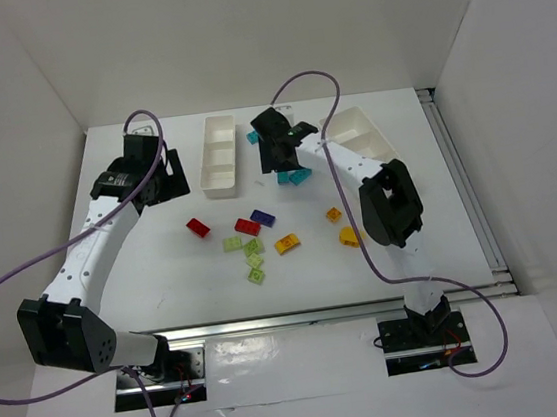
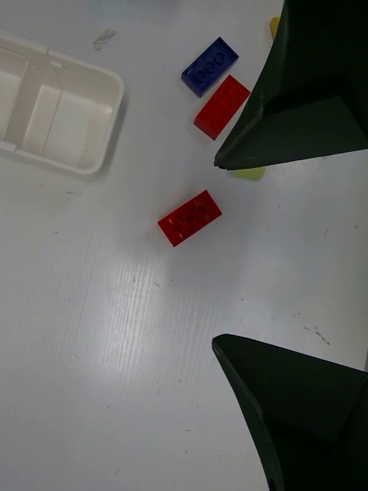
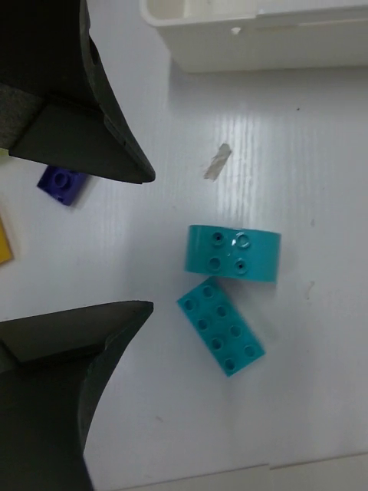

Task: Sort the legos into containers by color

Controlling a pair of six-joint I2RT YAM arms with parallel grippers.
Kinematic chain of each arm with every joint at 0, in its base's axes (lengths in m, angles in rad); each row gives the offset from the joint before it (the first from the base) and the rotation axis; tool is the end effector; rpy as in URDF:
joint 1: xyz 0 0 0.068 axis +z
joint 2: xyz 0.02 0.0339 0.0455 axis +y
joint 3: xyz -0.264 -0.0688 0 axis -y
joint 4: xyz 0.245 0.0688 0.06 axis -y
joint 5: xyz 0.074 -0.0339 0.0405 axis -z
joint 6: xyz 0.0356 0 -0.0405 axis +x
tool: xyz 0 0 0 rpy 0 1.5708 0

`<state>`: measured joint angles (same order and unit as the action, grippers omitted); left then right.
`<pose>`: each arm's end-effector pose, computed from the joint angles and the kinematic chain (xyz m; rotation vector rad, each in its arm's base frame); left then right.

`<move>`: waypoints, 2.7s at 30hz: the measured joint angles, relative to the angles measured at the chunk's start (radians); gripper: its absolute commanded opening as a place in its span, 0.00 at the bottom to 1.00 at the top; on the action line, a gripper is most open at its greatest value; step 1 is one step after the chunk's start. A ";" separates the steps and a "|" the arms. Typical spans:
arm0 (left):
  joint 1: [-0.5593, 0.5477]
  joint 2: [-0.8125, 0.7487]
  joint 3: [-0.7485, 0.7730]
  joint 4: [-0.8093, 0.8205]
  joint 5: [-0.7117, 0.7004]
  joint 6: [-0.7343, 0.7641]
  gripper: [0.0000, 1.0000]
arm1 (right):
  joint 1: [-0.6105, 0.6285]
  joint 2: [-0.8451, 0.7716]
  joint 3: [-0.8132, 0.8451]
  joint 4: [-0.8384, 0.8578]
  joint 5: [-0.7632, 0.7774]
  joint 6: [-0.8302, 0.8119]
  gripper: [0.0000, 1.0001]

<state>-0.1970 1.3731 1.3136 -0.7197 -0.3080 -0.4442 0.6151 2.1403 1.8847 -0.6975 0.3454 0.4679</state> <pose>0.2895 -0.0468 0.3418 -0.4316 2.2640 0.0360 0.3964 0.2653 0.2443 -0.0440 2.4450 0.0365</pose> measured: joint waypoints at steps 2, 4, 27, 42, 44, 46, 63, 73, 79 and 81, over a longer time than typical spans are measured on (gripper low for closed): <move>0.000 0.000 0.000 0.000 0.000 0.000 0.97 | -0.010 0.051 0.050 0.002 -0.010 -0.002 0.62; 0.000 0.001 0.000 -0.001 0.000 0.000 0.97 | -0.015 0.097 0.089 0.000 -0.017 -0.005 0.61; 0.000 0.077 0.012 -0.007 0.014 0.025 0.97 | -0.032 0.236 0.235 -0.053 0.017 0.008 0.66; 0.000 0.082 0.018 -0.012 -0.005 0.027 0.97 | -0.034 0.282 0.253 -0.050 0.018 -0.014 0.35; 0.000 0.082 0.018 -0.013 -0.006 0.027 0.97 | -0.037 0.268 0.246 -0.048 0.029 -0.022 0.35; 0.000 0.082 0.021 -0.013 -0.008 0.027 0.97 | -0.047 0.222 0.208 -0.030 0.038 -0.032 0.35; 0.000 0.110 0.042 -0.020 -0.019 0.027 0.97 | -0.389 0.022 0.172 0.054 0.100 -0.046 0.70; 0.000 0.111 0.044 -0.031 -0.021 0.027 0.97 | -0.284 0.008 0.129 0.068 0.079 -0.084 0.81; 0.000 0.115 0.060 -0.036 -0.024 0.027 0.97 | -0.098 -0.055 -0.046 0.082 0.030 -0.063 0.94; 0.000 0.115 0.063 -0.036 -0.025 0.027 0.97 | -0.059 -0.052 -0.090 0.076 -0.009 -0.033 0.94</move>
<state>-0.1967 1.4879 1.3769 -0.7559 -0.3328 -0.4168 0.5560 2.0880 1.7947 -0.6212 0.3363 0.4351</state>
